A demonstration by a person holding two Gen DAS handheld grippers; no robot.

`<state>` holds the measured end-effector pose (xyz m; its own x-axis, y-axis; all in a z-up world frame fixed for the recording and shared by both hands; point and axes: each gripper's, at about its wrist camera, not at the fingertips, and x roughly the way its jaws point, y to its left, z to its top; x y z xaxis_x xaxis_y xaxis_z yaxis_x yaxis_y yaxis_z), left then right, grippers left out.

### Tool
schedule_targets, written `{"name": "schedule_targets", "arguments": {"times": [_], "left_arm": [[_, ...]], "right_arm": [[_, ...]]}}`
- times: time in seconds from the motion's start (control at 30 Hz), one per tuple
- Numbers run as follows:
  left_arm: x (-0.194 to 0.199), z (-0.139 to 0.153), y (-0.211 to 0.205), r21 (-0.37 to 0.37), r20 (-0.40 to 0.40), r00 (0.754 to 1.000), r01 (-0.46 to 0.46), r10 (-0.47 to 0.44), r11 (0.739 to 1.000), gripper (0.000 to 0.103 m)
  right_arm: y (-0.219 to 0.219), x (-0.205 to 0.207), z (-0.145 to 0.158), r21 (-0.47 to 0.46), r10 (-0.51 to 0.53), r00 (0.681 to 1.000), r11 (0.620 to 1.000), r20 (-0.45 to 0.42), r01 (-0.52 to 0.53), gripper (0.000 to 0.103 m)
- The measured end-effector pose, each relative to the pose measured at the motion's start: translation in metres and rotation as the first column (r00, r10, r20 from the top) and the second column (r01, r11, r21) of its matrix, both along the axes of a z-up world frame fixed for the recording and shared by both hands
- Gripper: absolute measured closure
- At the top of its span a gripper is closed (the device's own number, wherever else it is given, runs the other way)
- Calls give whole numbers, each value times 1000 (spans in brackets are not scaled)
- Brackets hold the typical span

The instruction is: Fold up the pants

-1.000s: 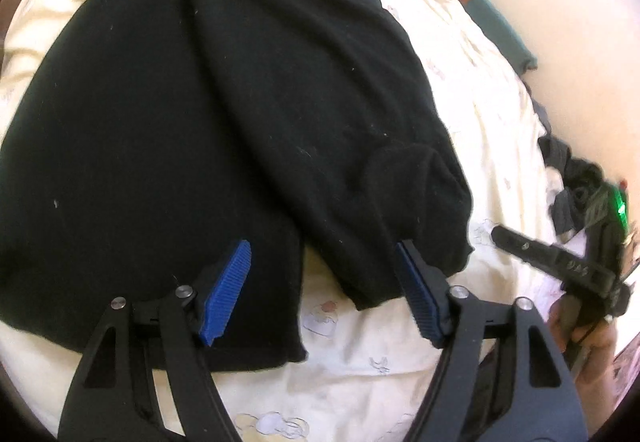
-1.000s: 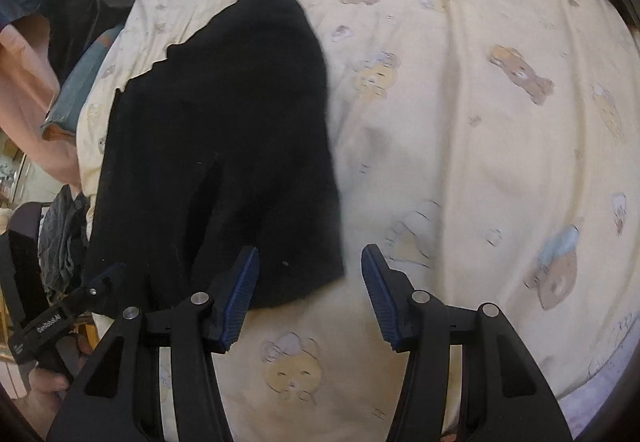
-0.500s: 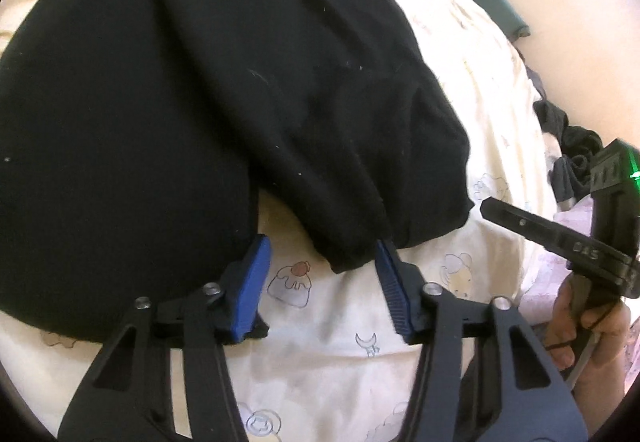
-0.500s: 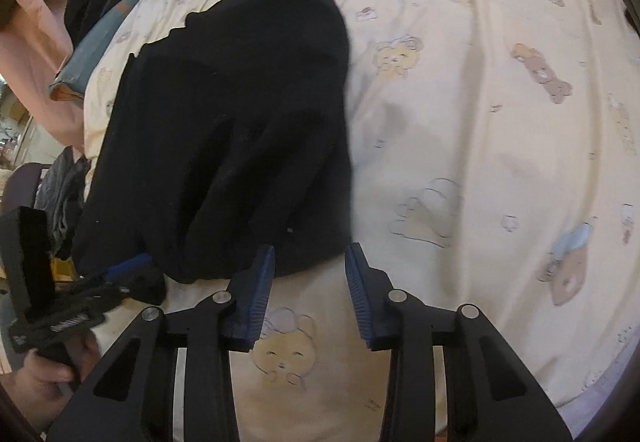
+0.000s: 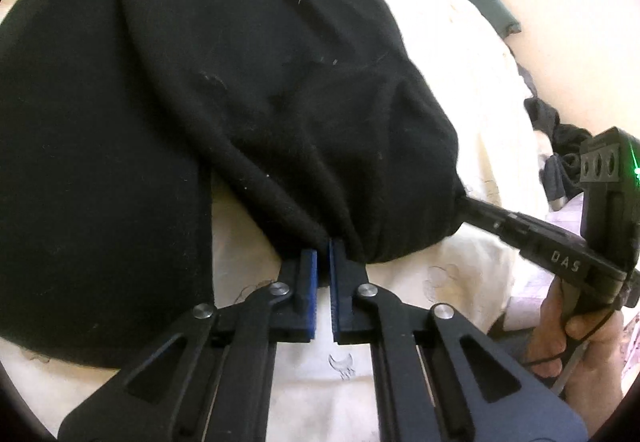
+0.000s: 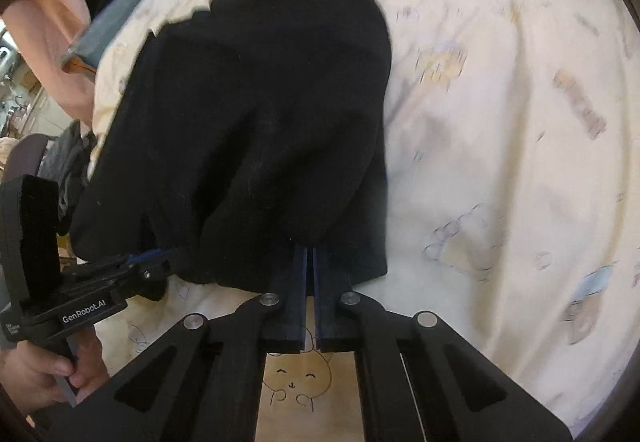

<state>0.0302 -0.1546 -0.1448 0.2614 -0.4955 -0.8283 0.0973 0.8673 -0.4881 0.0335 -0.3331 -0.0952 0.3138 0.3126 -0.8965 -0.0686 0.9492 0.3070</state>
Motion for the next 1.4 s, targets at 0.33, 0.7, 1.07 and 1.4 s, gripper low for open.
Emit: {"name": "schedule_targets", "arguments": {"times": [0.33,0.7,1.07,1.4], "left_arm": [[-7,64,40,-110,70,994,-80,88,991,102],[-33,8,41,71,-53,998,32,-29,997,103],[-24,-1,7,59,-47,998,33,-30,998,59],[-11,-5,3,59,4,1000,5,-6,998,100]], "right_arm": [[-54,-20,72,190,-144,971,976,190,108,102],[-59,-12,16,-185,-177,983,969,-58,163,102],[-66,-13,16,-79,-200,977,978,-73,194,102],[-66,-20,27,-4,-189,981,982,-43,189,102]]}}
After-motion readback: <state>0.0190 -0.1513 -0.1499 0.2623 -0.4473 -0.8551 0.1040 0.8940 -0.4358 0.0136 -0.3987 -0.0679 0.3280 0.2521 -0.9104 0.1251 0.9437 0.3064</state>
